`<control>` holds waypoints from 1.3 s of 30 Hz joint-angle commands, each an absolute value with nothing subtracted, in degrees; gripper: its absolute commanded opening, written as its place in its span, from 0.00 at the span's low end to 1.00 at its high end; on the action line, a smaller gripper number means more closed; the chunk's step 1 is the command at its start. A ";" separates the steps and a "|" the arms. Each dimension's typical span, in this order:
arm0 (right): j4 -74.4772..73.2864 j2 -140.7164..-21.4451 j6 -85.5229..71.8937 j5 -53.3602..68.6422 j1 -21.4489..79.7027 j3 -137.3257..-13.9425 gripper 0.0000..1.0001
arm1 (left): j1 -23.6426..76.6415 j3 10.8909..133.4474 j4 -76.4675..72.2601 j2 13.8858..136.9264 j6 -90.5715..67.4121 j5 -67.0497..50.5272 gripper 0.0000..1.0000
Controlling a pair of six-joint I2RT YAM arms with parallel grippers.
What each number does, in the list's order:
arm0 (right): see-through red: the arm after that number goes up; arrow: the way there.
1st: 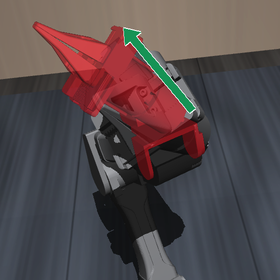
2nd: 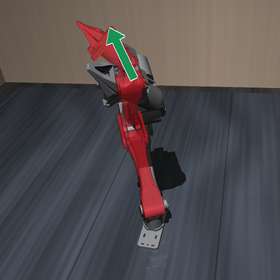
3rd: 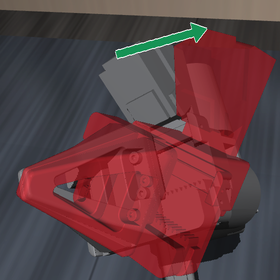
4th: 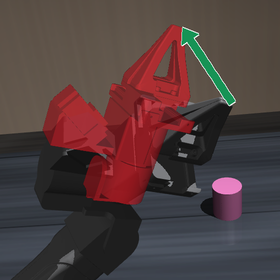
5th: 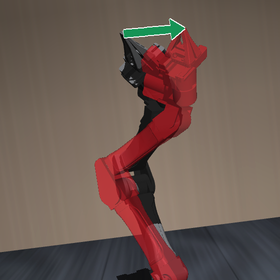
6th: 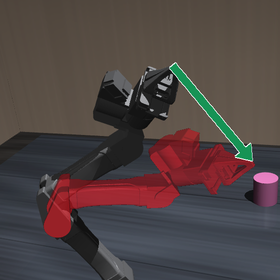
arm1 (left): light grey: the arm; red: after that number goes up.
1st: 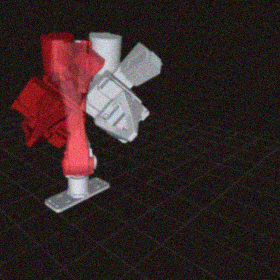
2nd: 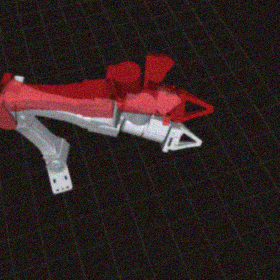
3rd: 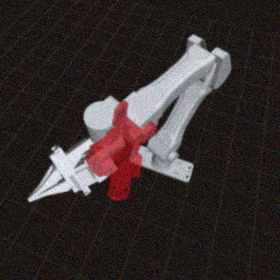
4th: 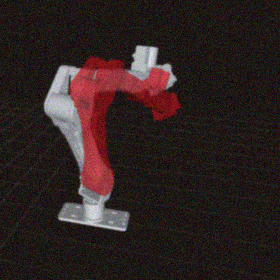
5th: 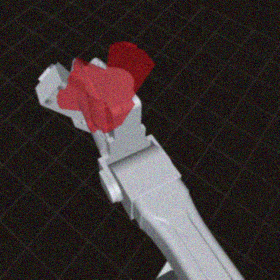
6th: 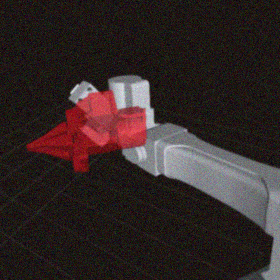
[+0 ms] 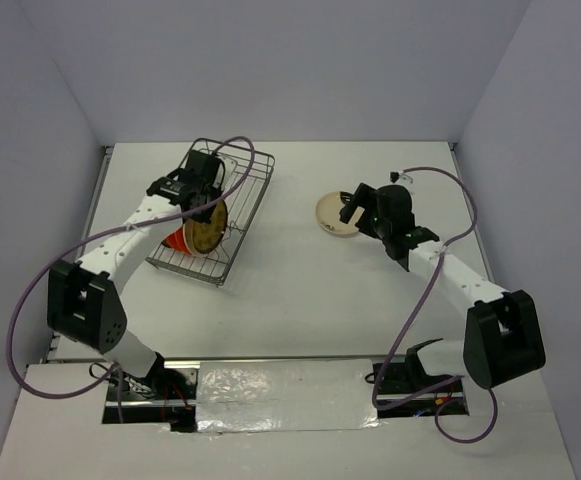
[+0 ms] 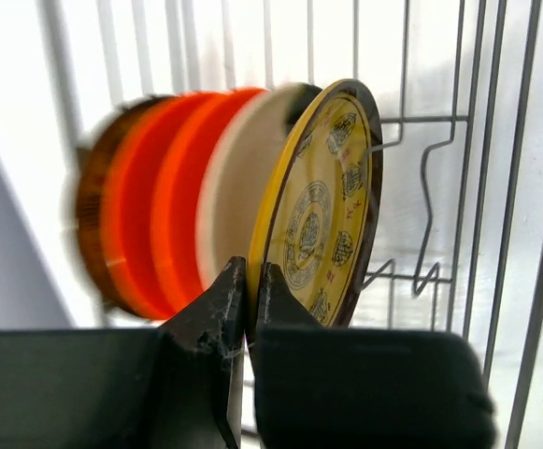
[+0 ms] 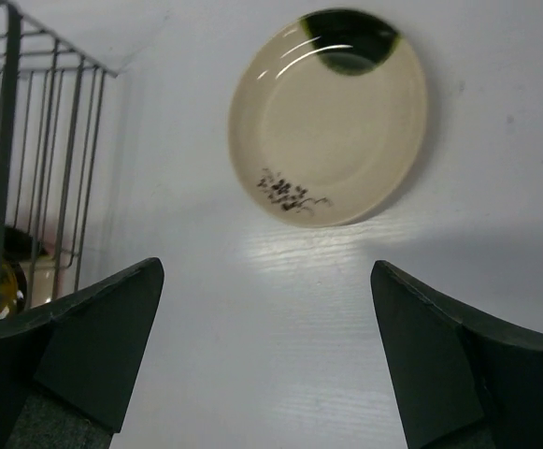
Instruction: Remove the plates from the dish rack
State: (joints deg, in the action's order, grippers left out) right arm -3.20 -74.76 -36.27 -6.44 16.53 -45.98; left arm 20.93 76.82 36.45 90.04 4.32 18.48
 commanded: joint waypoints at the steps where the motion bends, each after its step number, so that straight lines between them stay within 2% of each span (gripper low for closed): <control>1: -0.90 -71.28 -33.50 -1.89 19.42 -48.16 1.00 | 20.83 84.79 39.63 82.72 8.52 17.84 0.00; 4: 11.39 -70.58 -27.89 11.46 22.93 -47.37 1.00 | 20.83 88.24 40.60 78.77 9.58 14.79 0.00; 5: 14.82 -70.75 -26.64 22.13 23.90 -47.37 1.00 | 20.83 88.76 41.04 77.88 9.41 12.50 0.00; 6: 21.47 -71.36 -25.41 27.02 25.99 -47.46 1.00 | 20.74 88.77 41.13 77.00 9.32 9.61 0.00; 7: 24.14 -71.63 -24.27 30.03 27.15 -47.98 1.00 | 20.74 88.60 41.39 75.51 9.23 1.84 0.00; 13: 34.27 -74.88 -25.13 36.91 31.20 -51.32 0.99 | 20.57 86.40 44.29 74.35 10.55 -27.72 0.00; 16: 32.97 -77.42 -26.11 35.25 32.34 -54.13 0.95 | 20.48 86.40 44.21 74.97 10.28 -33.29 0.00; 18: 30.68 -79.45 -25.84 33.50 33.04 -55.98 0.88 | 20.30 85.87 43.08 75.15 9.76 -37.17 0.00; 22: 31.90 -81.21 -27.33 34.89 33.22 -55.90 0.60 | 19.87 85.43 42.10 76.20 8.44 -39.81 0.00; 23: 31.90 -80.95 -26.81 34.89 33.22 -55.20 0.47 | 19.69 85.69 42.10 76.72 8.35 -39.81 0.00; 24: 31.82 -80.60 -26.55 34.28 33.22 -54.67 0.37 | 19.51 85.78 42.10 76.99 8.18 -39.55 0.00; 25: 31.73 -79.73 -26.37 33.84 33.22 -54.15 0.26 | 19.25 85.78 41.93 77.25 7.91 -38.77 0.04; 26: 31.29 -79.19 -25.85 33.23 33.14 -53.10 0.02 | 19.16 85.78 41.49 77.43 7.56 -35.89 0.11; 27: 30.42 -78.58 -25.75 32.18 32.96 -52.56 0.00 | 19.25 85.78 40.88 77.52 5.99 -33.42 0.17; 29: 27.96 -76.91 -26.45 28.58 31.57 -50.90 0.00 | 19.16 85.61 38.94 77.96 4.49 -27.98 0.52; 31: 24.90 -75.51 -30.56 23.16 27.28 -49.49 0.00 | 19.16 85.69 37.80 78.40 1.68 -15.69 0.99; 34: 11.76 -73.48 -41.34 9.29 19.10 -47.12 0.00 | 19.16 86.05 38.23 79.10 1.93 -1.01 0.99; 35: 9.78 -72.78 -43.92 7.05 12.37 -44.50 0.00 | 19.07 85.70 37.97 78.58 2.11 2.34 1.00; 37: 8.01 -70.23 -49.45 0.22 6.01 -38.62 0.00 | 18.98 83.95 37.27 77.61 3.34 12.62 0.99; 39: 8.61 -69.35 -51.76 -2.98 -3.13 -35.61 0.00 | 18.29 82.28 36.83 76.65 4.82 16.25 0.99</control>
State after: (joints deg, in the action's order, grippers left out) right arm 13.98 -72.75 -42.24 9.80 4.99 -39.79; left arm 19.11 83.55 39.40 78.50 3.11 1.78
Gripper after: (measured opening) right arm 0.114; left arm 0.994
